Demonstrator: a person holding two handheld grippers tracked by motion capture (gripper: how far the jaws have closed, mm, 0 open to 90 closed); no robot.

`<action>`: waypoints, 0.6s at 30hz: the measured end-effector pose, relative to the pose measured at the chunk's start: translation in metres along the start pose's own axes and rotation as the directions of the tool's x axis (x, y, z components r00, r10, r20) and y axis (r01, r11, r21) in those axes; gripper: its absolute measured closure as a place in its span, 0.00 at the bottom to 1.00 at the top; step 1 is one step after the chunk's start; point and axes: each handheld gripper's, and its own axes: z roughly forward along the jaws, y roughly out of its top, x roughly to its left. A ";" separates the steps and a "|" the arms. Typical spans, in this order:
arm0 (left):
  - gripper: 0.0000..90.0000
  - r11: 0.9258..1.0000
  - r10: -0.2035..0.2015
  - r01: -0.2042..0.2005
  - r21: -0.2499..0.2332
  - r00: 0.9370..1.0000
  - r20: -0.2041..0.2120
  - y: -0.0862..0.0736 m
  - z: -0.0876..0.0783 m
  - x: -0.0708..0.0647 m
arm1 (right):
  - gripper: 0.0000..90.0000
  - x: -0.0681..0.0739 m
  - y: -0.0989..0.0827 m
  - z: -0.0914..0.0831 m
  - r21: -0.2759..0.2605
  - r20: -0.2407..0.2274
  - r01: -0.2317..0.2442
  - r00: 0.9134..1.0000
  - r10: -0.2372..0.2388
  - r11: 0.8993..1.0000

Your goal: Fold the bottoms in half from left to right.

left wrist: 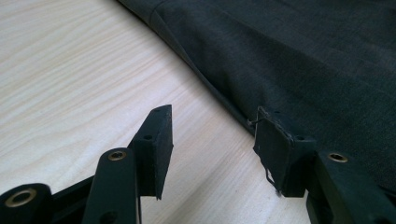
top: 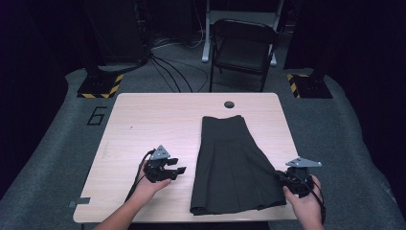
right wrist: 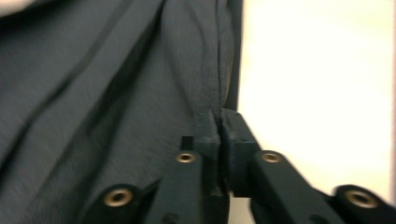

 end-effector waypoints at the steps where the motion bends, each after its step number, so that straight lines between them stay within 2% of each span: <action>1: 0.52 1.000 0.000 0.000 0.000 1.000 0.000 0.000 0.000 0.000 | 0.90 0.000 0.000 0.000 0.000 0.000 0.000 1.000 0.000 1.000; 2: 0.52 1.000 -0.003 0.003 -0.001 1.000 0.005 -0.001 0.002 -0.001 | 0.85 0.000 -0.004 0.005 0.030 0.002 -0.002 1.000 0.002 1.000; 3: 0.52 1.000 0.004 -0.004 0.000 1.000 0.003 -0.001 0.003 -0.002 | 0.83 0.001 -0.008 0.009 0.045 0.000 -0.024 1.000 0.024 0.999; 5: 0.52 1.000 0.011 -0.011 0.008 1.000 0.013 -0.001 0.004 -0.004 | 0.79 0.001 -0.014 0.014 0.055 -0.028 -0.033 0.999 0.035 0.998; 6: 0.52 1.000 0.009 -0.009 0.004 1.000 0.013 -0.001 0.006 -0.006 | 0.74 0.001 -0.017 0.014 0.049 -0.030 -0.023 0.999 0.024 0.999; 10: 0.51 1.000 0.018 -0.019 0.008 0.999 0.029 0.000 0.011 -0.011 | 0.71 0.004 -0.014 0.009 0.027 -0.029 -0.013 0.999 0.013 1.000; 15: 0.51 0.999 0.042 -0.043 0.017 0.998 0.047 0.002 0.021 -0.019 | 0.67 0.004 -0.019 0.014 0.046 -0.033 -0.018 0.999 0.020 0.999; 16: 0.51 0.999 0.046 -0.048 0.019 0.997 0.056 0.002 0.023 -0.021 | 0.67 0.004 -0.021 0.014 0.044 -0.038 -0.037 0.999 0.039 0.998; 18: 0.51 0.998 0.055 -0.056 0.016 0.997 0.056 0.003 0.027 -0.025 | 0.67 0.000 -0.028 0.009 0.037 -0.053 -0.046 0.997 0.048 0.998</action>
